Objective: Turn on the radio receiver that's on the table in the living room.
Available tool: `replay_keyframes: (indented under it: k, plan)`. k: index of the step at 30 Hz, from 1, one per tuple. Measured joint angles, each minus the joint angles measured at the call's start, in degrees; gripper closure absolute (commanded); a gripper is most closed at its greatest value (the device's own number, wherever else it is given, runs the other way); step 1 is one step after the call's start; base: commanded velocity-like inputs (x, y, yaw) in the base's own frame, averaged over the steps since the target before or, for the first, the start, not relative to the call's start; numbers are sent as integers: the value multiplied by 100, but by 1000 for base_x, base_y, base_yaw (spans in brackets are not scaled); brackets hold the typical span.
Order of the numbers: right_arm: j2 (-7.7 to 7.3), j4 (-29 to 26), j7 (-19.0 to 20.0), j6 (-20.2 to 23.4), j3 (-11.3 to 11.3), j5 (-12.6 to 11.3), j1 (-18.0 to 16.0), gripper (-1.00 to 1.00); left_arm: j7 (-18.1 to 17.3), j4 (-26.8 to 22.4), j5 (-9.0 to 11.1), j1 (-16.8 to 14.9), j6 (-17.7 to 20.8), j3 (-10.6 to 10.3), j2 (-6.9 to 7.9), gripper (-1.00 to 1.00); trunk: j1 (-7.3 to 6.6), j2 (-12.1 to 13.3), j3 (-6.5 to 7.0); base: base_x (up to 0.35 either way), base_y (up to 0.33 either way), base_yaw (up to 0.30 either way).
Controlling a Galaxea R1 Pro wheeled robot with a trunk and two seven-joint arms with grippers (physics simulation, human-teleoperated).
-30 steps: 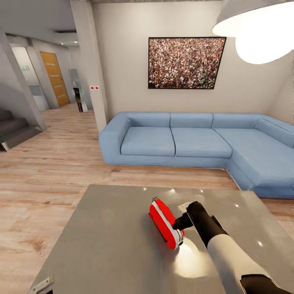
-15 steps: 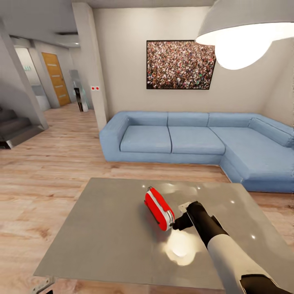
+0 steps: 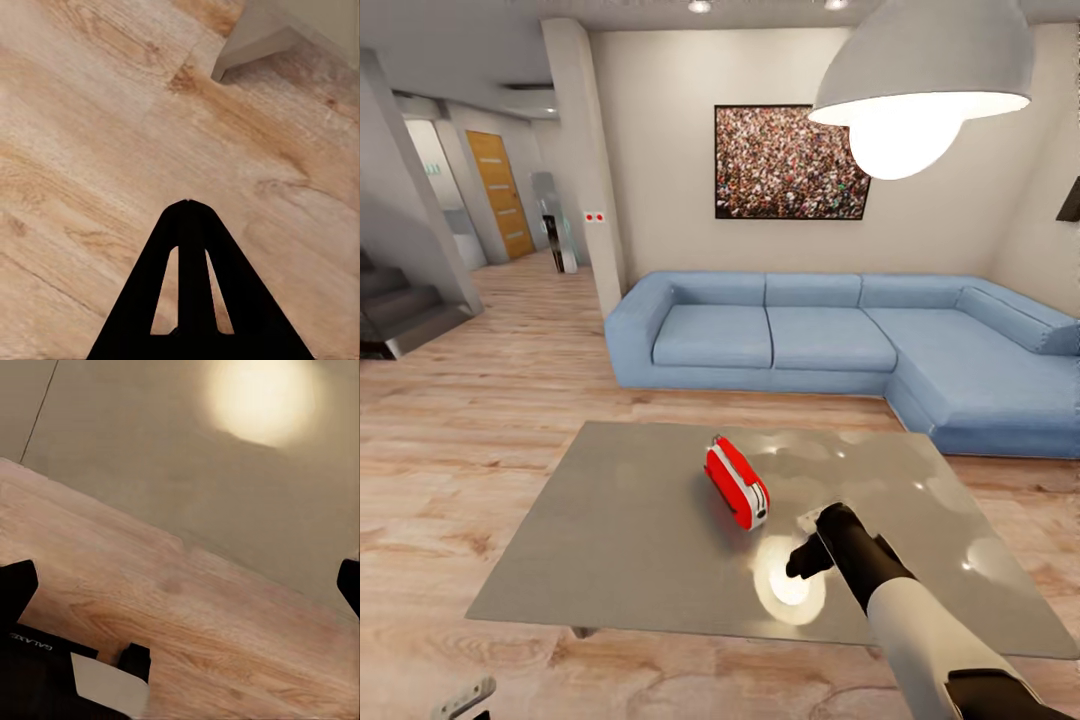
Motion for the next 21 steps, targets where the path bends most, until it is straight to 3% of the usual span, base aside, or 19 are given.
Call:
replay_keyframes:
  k: [5,10,15,17,18,19,21]
  plan:
    - [-2,911,-184,-734,-1,4,8,-100,-7,5,-241,2,0,-79,-33,100,-110,201,89,-57,-14,0]
    - [-2,2488,-1018,-2075,-12,-26,26,-100,-9,50,-515,4,0,-98,-59,100,-220,401,179,-7,-2,0]
    - [-52,3478,-1778,-3397,-25,-49,182,-100,-3,433,-681,36,-10,-105,-28,100,-330,602,268,-1,0,0]
    - [-79,3562,-1994,-3727,-38,-74,392,-100,-2,641,-888,40,-45,-106,-27,100,-374,682,305,0,0,0]
    - [-102,3604,-2167,-4051,-46,-148,583,-100,-2,807,-1198,47,-136,-110,-34,100,-396,722,322,0,0,0]
    - [-112,3613,-2226,-4170,-48,-183,663,-100,-1,870,-1327,49,-182,-107,-35,100,-417,762,341,0,0,0]
    - [-175,3634,-2415,-4557,-51,-357,947,-100,3,1090,-1829,62,-382,-103,-42,100,-461,842,376,0,0,0]
